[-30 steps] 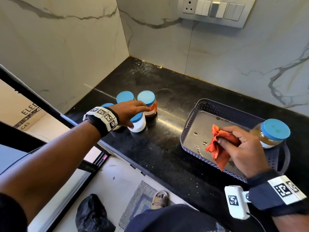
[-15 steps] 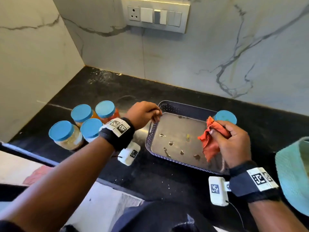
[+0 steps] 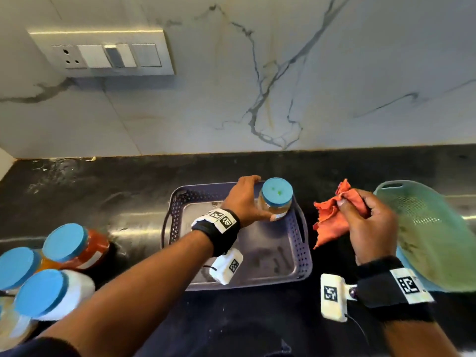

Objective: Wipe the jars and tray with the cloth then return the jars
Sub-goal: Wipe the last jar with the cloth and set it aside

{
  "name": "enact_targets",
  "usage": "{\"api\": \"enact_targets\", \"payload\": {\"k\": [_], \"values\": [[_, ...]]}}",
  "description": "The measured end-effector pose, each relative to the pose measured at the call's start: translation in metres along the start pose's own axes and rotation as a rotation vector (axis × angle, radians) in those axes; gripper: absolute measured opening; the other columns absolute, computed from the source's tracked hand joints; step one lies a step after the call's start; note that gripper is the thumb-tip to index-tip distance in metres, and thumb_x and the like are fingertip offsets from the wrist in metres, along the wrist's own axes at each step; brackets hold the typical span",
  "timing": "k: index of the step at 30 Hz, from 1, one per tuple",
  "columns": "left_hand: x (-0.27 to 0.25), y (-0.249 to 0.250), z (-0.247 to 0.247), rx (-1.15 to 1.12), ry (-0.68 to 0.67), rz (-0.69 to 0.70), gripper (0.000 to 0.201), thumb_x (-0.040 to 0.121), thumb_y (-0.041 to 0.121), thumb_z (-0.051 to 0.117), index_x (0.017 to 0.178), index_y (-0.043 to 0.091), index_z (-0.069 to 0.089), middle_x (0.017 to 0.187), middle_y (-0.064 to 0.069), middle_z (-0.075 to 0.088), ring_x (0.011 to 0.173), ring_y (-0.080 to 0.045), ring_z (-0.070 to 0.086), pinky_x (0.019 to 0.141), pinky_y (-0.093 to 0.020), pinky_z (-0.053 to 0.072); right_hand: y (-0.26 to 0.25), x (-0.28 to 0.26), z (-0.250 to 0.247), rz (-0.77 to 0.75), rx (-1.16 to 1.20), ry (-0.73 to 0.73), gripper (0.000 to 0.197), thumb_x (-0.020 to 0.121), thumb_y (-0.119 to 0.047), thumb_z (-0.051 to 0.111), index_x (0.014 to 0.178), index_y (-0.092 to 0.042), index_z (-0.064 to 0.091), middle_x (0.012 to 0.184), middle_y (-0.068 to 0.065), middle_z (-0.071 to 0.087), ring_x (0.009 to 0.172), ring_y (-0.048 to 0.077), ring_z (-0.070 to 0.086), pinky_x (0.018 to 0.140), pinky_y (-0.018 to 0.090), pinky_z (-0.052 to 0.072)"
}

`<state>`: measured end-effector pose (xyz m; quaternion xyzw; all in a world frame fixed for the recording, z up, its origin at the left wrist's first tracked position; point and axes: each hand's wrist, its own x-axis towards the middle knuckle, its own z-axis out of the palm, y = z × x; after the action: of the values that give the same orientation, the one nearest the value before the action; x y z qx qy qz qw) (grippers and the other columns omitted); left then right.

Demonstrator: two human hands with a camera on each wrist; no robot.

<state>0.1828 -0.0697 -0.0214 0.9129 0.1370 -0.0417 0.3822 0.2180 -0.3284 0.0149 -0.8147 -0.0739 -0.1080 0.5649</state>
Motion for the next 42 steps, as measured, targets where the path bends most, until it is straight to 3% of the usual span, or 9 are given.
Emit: {"api": "enact_targets", "payload": {"k": [6,13,19,23,30,33,37,40,42], "values": [[0.028,0.004,0.016,0.009,-0.015,0.044,0.102,0.056,0.046,0.096,0.14,0.019,0.045,0.137,-0.005,0.049,0.125,-0.022,0.051,0.107,-0.037,0.046,0.011,0.006,-0.001,0.05,0.008,0.015,0.018,0.086,-0.009,0.075,0.096,-0.024,0.073,0.08,-0.025,0.071,0.075,-0.006,0.062,0.073,0.01,0.047],[0.029,0.007,0.013,-0.083,-0.002,0.085,0.075,0.063,0.04,0.094,0.12,0.022,0.048,0.116,0.001,0.054,0.104,-0.018,0.06,0.087,-0.033,0.054,0.006,0.011,0.002,0.051,0.021,0.025,0.02,0.086,-0.009,0.075,0.095,-0.027,0.073,0.085,-0.011,0.072,0.078,0.001,0.065,0.08,0.035,0.056],[-0.03,-0.009,-0.056,-0.481,0.096,0.118,0.098,0.048,0.048,0.089,0.131,0.018,0.046,0.122,0.006,0.062,0.109,0.003,0.063,0.091,-0.017,0.053,0.0,0.017,0.003,0.067,0.058,0.046,0.021,0.084,-0.017,0.073,0.088,-0.038,0.073,0.085,-0.014,0.073,0.084,0.008,0.067,0.085,0.04,0.057],[-0.078,-0.033,-0.094,-0.706,0.263,0.105,0.096,0.047,0.031,0.091,0.131,0.023,0.044,0.126,0.002,0.063,0.117,-0.007,0.064,0.095,-0.027,0.056,-0.016,0.014,0.02,0.11,0.142,-0.004,0.023,0.077,-0.019,0.072,0.096,-0.032,0.071,0.093,-0.008,0.074,0.09,0.013,0.068,0.09,0.047,0.057],[-0.126,-0.032,-0.101,-0.622,0.342,0.174,0.092,0.053,0.035,0.091,0.13,0.023,0.043,0.117,0.02,0.065,0.117,-0.003,0.062,0.092,-0.02,0.053,-0.085,-0.002,0.053,-0.069,0.265,-0.291,0.021,0.083,0.0,0.075,0.098,-0.013,0.073,0.091,-0.005,0.075,0.085,0.007,0.069,0.078,0.02,0.053],[-0.137,-0.022,-0.095,-0.593,0.378,0.235,0.093,0.056,0.034,0.088,0.132,0.008,0.042,0.123,0.012,0.062,0.115,0.003,0.061,0.094,-0.013,0.048,-0.116,-0.009,0.062,-0.187,0.271,-0.377,0.022,0.085,0.002,0.073,0.101,-0.012,0.076,0.095,-0.003,0.077,0.092,0.012,0.072,0.083,0.026,0.057],[-0.144,-0.014,-0.089,-0.447,0.458,0.282,0.087,0.059,0.04,0.092,0.129,0.025,0.043,0.125,0.009,0.062,0.118,-0.016,0.063,0.107,-0.048,0.048,-0.142,-0.026,0.074,-0.401,0.161,-0.462,0.023,0.084,-0.004,0.073,0.104,-0.015,0.075,0.104,-0.003,0.074,0.102,0.017,0.069,0.093,0.037,0.055],[-0.145,-0.007,-0.089,-0.282,0.472,0.239,0.077,0.057,0.055,0.087,0.115,0.048,0.037,0.115,0.034,0.059,0.109,-0.004,0.063,0.11,-0.069,0.034,-0.158,-0.041,0.083,-0.62,0.041,-0.504,0.025,0.083,-0.006,0.077,0.107,-0.014,0.075,0.106,-0.003,0.071,0.102,0.011,0.066,0.092,0.026,0.053],[-0.146,-0.003,-0.09,-0.213,0.451,0.22,0.078,0.058,0.062,0.08,0.121,0.045,0.038,0.108,0.034,0.062,0.102,0.001,0.064,0.118,-0.07,0.019,-0.163,-0.049,0.089,-0.718,-0.08,-0.538,0.026,0.084,-0.011,0.078,0.109,-0.018,0.074,0.107,-0.002,0.07,0.101,0.012,0.065,0.09,0.026,0.053]]}}
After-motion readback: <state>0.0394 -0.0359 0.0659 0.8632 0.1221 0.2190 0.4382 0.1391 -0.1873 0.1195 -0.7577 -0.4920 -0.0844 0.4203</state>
